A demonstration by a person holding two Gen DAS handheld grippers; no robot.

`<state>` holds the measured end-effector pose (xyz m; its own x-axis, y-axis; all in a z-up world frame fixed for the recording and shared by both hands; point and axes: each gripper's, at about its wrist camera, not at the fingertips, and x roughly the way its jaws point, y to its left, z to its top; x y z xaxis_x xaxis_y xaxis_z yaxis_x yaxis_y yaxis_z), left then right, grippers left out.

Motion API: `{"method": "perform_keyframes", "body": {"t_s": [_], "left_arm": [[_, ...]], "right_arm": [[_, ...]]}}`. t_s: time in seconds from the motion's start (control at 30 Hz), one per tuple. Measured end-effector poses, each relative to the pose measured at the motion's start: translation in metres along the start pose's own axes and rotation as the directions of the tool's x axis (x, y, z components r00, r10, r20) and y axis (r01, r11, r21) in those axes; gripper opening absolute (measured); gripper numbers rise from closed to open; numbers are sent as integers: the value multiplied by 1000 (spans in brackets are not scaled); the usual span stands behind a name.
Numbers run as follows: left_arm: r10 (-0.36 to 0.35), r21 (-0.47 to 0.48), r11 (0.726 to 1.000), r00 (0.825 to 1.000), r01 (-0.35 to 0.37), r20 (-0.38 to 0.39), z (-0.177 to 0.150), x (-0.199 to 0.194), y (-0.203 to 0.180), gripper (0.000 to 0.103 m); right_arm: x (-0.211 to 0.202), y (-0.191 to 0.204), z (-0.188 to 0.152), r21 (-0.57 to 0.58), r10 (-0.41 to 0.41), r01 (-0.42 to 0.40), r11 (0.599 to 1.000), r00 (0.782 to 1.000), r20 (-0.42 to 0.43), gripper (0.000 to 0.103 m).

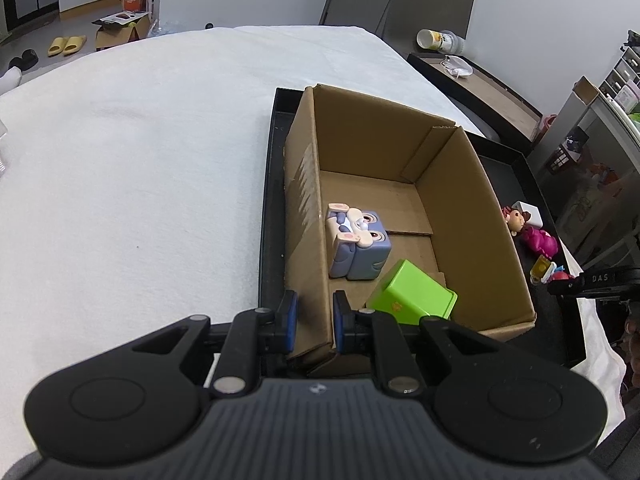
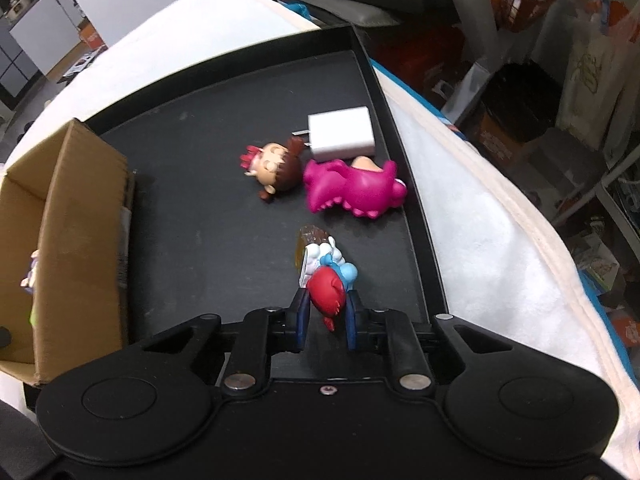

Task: Organize rigid objects
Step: 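Lift the red figure with the right gripper toward the cardboard box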

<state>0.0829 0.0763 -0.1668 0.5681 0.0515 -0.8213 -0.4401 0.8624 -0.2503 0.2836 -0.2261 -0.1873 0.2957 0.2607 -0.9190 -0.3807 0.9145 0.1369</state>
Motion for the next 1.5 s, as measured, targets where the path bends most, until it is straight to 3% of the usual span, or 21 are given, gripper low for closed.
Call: {"method": "perform_keyframes", "body": {"t_s": [0.57,1.13,1.5], "left_arm": [[-20,-9,1000,1000,20,-1,0,1,4,15],[-45,-10,999,999,45,2,0,1,8,16],[-66,-7,998,998,66,4,0,2,11,17]], "right_arm": [[-31,41,19,-43,49,-46,998,997,66,18],[-68,134,51,-181,143,-116,977,980,141,18],[-63,185,54,-255,179,-144,956,977,120,18]]}}
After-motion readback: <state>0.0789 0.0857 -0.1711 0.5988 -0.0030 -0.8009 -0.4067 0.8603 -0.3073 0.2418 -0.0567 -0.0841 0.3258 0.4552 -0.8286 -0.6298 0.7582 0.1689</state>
